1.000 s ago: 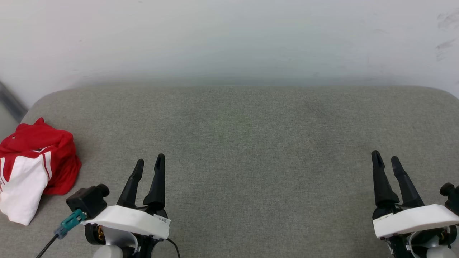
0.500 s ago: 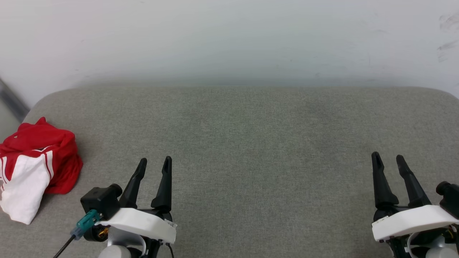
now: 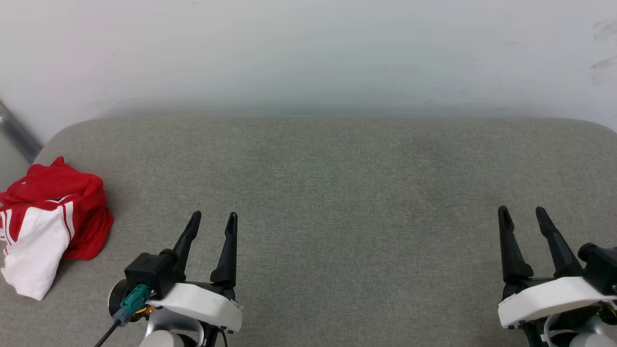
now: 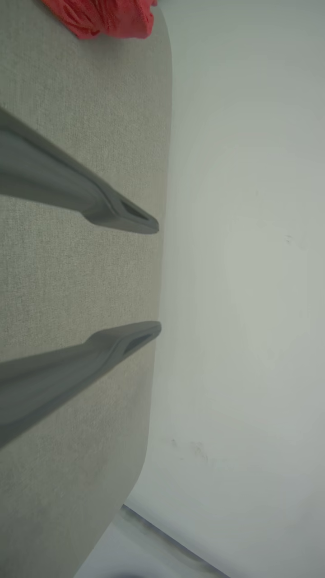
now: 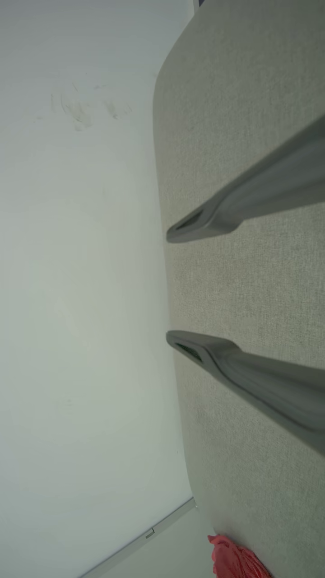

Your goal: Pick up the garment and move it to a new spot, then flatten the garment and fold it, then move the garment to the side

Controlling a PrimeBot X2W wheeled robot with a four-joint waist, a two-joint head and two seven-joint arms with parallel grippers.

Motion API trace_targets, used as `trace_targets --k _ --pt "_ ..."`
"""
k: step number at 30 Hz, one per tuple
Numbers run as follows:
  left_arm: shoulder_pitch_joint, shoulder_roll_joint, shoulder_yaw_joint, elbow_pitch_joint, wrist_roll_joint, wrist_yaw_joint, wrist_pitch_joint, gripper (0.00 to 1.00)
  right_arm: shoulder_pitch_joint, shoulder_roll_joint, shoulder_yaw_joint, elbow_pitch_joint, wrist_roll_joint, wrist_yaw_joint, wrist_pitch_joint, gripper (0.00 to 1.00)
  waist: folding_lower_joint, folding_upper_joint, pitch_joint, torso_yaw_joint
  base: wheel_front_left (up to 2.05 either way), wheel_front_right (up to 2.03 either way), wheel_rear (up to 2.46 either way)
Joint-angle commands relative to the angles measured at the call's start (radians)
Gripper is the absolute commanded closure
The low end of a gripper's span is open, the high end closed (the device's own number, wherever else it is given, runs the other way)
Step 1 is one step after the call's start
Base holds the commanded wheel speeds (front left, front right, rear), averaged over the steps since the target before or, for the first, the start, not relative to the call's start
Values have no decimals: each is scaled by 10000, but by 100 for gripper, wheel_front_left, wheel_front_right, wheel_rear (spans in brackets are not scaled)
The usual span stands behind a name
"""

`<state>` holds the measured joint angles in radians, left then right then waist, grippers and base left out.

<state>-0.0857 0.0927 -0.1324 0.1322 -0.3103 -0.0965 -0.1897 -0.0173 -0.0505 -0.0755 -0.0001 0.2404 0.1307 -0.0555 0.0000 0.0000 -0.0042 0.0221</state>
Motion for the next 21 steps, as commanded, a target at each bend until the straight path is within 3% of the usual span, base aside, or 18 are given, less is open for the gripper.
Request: trace_targets --k 1,21 --pt "-128 72 -41 -82 217 20 -102 0 51 -1 7 -123 -231 0 -36 0 0 0 -1 0 0 0 0" --pt "-155 -185 124 458 1392 21 -542 0 284 3 -110 -367 -1593 -1 -66 0 0 0 -34 15 0 0 0"
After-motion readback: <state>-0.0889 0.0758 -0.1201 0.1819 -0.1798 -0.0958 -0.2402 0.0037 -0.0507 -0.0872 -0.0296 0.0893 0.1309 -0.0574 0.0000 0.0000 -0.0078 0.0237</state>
